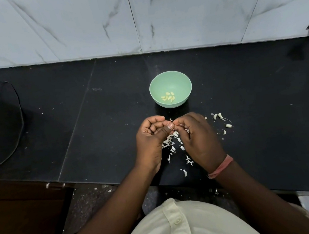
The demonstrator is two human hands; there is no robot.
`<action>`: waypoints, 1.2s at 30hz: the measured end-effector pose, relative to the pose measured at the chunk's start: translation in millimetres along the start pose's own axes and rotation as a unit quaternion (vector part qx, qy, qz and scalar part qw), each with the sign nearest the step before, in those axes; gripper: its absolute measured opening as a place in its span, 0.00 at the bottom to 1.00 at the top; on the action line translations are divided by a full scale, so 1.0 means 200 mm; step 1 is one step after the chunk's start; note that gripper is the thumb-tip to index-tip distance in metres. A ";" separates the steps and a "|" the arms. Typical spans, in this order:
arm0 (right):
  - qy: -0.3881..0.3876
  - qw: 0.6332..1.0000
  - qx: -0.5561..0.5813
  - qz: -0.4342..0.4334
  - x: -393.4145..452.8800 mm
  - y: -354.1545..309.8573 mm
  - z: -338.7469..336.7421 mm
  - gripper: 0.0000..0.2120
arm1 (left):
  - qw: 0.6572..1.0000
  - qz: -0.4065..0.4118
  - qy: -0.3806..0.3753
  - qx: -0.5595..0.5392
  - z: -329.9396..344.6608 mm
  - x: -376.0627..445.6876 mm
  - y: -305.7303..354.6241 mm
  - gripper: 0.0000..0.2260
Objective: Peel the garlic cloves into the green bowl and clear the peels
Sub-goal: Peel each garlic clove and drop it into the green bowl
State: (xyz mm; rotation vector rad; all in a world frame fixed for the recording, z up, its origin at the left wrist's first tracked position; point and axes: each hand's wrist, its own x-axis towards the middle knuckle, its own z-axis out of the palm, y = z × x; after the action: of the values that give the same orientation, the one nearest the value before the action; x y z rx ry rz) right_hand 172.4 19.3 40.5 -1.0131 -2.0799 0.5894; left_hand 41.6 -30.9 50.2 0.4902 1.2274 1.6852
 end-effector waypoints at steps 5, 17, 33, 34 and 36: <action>-0.002 1.000 0.021 0.006 0.00 -0.01 -0.01 0.05 | 1.000 -0.009 -0.001 -0.004 -0.01 0.00 0.01 0.12; 0.002 0.922 0.301 0.243 0.03 -0.08 0.02 0.04 | 1.000 0.014 0.002 -0.027 0.00 0.01 0.03 0.14; 0.040 0.920 0.305 0.242 0.04 -0.06 0.04 0.05 | 0.987 -0.057 -0.006 -0.147 0.05 0.03 0.05 0.13; 0.042 0.927 0.290 0.232 0.04 -0.05 0.04 0.05 | 0.988 -0.055 -0.007 -0.147 0.04 0.03 0.05 0.13; 0.041 0.940 0.263 0.214 0.03 -0.05 0.04 0.05 | 0.988 -0.049 -0.010 -0.145 0.04 0.03 0.05 0.14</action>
State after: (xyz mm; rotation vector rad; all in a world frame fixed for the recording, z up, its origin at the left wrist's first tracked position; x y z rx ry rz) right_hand 159.0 17.7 44.2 -1.1371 -1.4995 1.2233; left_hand 40.3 -22.4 60.9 0.2639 0.9537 1.7334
